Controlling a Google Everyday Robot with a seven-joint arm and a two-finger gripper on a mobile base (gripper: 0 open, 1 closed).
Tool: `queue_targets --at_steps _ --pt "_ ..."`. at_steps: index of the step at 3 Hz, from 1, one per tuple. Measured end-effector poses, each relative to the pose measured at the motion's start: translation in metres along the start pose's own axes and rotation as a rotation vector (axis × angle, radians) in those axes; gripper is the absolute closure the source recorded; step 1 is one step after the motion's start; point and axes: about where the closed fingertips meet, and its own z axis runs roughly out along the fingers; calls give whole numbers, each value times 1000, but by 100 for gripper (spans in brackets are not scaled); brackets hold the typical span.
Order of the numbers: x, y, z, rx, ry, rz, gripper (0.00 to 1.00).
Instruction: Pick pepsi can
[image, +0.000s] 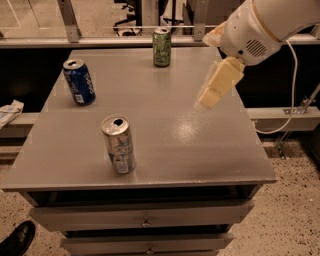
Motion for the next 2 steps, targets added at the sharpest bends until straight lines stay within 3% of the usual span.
queue_targets --at_steps 1,2 --pt "-55 -2 40 -26 -164 8 0" --pt "-55 -2 40 -27 -162 7 0"
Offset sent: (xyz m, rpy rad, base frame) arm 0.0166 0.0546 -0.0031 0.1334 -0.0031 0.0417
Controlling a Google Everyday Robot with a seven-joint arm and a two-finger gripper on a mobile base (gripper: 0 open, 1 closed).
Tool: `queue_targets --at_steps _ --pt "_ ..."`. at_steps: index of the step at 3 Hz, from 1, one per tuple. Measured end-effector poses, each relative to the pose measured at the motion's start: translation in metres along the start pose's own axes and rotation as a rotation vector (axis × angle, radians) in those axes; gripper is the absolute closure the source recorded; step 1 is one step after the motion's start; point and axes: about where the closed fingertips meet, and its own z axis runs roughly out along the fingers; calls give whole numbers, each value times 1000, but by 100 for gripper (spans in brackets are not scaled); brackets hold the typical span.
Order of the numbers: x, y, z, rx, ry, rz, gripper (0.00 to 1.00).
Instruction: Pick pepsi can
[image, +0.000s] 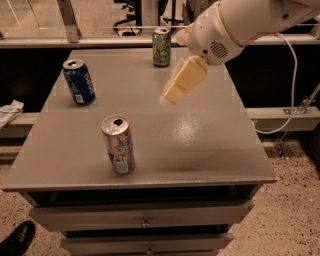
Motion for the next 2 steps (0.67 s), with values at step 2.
queue_targets --at_steps 2 --pt "-34 -36 54 -13 -185 -77 0"
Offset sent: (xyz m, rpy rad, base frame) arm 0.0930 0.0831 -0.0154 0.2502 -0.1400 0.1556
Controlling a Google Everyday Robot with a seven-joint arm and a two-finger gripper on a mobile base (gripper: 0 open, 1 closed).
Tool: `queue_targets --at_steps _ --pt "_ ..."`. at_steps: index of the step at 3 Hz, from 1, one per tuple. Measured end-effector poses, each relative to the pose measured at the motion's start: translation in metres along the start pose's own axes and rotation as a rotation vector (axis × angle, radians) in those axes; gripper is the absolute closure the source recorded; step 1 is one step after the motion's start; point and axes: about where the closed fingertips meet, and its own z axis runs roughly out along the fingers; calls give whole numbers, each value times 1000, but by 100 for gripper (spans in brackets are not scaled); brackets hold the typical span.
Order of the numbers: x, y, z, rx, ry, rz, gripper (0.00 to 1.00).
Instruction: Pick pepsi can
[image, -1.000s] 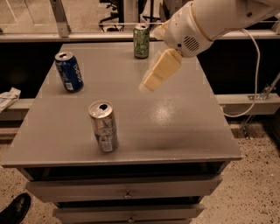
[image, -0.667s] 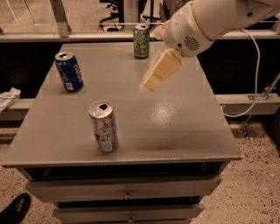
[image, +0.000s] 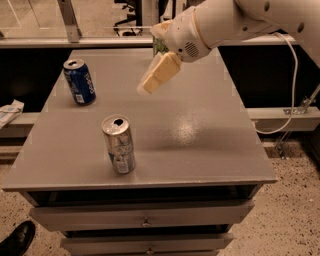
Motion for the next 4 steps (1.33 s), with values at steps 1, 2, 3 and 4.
queue_targets --at_steps 1,2,3,4 --pt "-10 -18 38 -6 -83 -26 0" --pt "-27 -35 88 -25 -186 -27 0" --pt "-42 -39 121 -53 -260 2 0" --pt "-52 -34 160 -86 -292 41 0"
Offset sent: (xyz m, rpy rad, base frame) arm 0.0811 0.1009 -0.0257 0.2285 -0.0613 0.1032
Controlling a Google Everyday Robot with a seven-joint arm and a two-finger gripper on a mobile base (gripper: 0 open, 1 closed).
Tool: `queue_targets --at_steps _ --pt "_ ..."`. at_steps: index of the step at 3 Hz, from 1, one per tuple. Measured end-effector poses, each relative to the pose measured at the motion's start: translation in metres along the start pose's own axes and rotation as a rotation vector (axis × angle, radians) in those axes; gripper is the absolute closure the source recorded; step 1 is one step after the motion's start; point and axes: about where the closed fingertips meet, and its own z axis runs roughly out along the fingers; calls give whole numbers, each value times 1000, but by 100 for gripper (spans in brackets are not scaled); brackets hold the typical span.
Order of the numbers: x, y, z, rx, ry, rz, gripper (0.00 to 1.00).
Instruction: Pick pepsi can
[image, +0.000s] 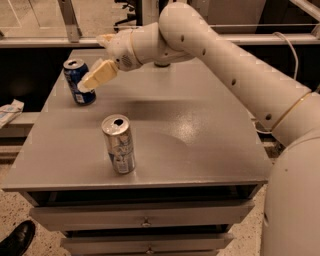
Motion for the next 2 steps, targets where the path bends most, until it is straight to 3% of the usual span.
queue_targets --at_steps 2 --pt "20 2 49 -14 -6 72 0"
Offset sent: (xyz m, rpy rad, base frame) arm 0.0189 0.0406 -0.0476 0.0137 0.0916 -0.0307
